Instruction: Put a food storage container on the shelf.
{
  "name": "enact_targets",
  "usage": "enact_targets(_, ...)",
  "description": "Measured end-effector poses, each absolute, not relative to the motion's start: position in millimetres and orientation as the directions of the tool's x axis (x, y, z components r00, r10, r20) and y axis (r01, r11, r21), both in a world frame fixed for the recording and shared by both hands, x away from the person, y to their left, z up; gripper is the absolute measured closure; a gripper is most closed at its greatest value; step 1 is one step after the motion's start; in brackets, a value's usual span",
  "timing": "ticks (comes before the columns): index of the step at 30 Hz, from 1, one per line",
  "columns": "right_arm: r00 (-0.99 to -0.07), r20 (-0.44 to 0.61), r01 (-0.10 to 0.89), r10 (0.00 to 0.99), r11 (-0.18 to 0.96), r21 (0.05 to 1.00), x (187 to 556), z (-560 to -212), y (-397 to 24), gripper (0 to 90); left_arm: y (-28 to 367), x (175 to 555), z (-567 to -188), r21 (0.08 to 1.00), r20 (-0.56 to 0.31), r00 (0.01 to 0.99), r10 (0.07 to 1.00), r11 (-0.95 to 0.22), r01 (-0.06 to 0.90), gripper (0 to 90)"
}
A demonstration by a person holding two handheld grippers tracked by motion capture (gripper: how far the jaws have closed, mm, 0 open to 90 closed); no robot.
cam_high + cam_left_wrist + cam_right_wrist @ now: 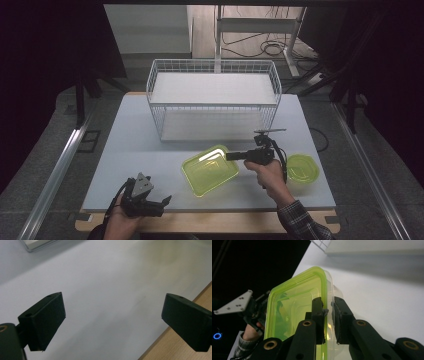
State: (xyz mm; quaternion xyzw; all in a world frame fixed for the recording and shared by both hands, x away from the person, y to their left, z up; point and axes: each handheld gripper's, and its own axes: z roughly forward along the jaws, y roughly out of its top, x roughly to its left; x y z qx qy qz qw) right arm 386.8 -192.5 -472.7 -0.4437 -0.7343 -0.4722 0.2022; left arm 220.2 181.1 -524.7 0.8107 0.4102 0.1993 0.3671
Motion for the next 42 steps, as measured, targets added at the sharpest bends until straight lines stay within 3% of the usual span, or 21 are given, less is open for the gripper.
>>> enact_targets(15, -0.538, 0.716, 0.825, 0.445, 0.103, 0.556, 392.9, -434.2, -204.2, 80.2, 181.1, 221.1, -524.8, 0.761, 0.016, 0.585, 0.811, -0.389, 0.519, 4.8)
enact_targets(25, -0.553, 0.704, 0.804, 0.446, 0.065, 0.591, 401.7, -383.6, -206.9, 80.2, 179.8, 222.8, -525.7, 0.761, 0.003, 0.590, 0.808, -0.385, 0.523, 4.4)
enact_targets(42, -0.551, 0.704, 0.788, 0.448, 0.001, 0.616, 420.1, -345.7, -207.3, 80.3, 179.8, 223.5, -526.6, 0.755, 0.005, 0.588, 0.809, -0.388, 0.529, 4.3)
